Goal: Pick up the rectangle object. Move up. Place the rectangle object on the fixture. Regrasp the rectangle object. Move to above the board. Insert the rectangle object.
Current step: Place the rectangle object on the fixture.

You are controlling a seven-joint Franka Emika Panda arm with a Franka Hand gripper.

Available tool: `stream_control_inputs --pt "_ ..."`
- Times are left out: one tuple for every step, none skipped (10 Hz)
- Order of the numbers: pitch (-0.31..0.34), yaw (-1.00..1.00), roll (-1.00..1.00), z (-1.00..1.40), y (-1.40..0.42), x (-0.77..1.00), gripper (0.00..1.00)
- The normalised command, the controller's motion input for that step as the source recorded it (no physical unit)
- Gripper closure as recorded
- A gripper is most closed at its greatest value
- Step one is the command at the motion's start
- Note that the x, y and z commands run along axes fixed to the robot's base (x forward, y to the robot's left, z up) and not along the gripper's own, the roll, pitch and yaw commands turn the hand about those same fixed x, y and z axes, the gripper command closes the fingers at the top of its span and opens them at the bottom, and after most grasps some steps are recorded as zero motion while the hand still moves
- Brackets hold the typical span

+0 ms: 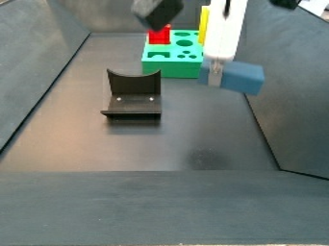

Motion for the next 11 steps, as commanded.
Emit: stream_control_inputs --pt "0.060 -0.01 0.07 0.88 0.01 -0.03 1.00" --pt "0.071 0.00 0.07 0.68 0.00 -0.02 1.00" --pt "0.079 0.01 0.08 0.53 0.00 -0.01 1.00" --pt "0.091 0.01 0.08 0.38 0.00 -0.01 1.00" --pt "0.101 0.02 0.08 0.22 0.00 0.00 1.00" --pt "-0.041 1.00 -0.01 0.08 -0.58 1.00 1.00" --pt "-0.039 1.00 -0.01 0.06 -0.57 1.00 1.00" --pt "-0.039 1.00 -0.01 0.05 -0.52 1.00 1.00" --pt "-0.037 1.00 -0.01 0.04 -0.40 1.00 1.00" --pt "-0.035 1.00 -0.01 0.03 -0.35 1.00 1.00" --pt "-0.034 1.00 -0.01 0.02 -0.30 1.00 1.00"
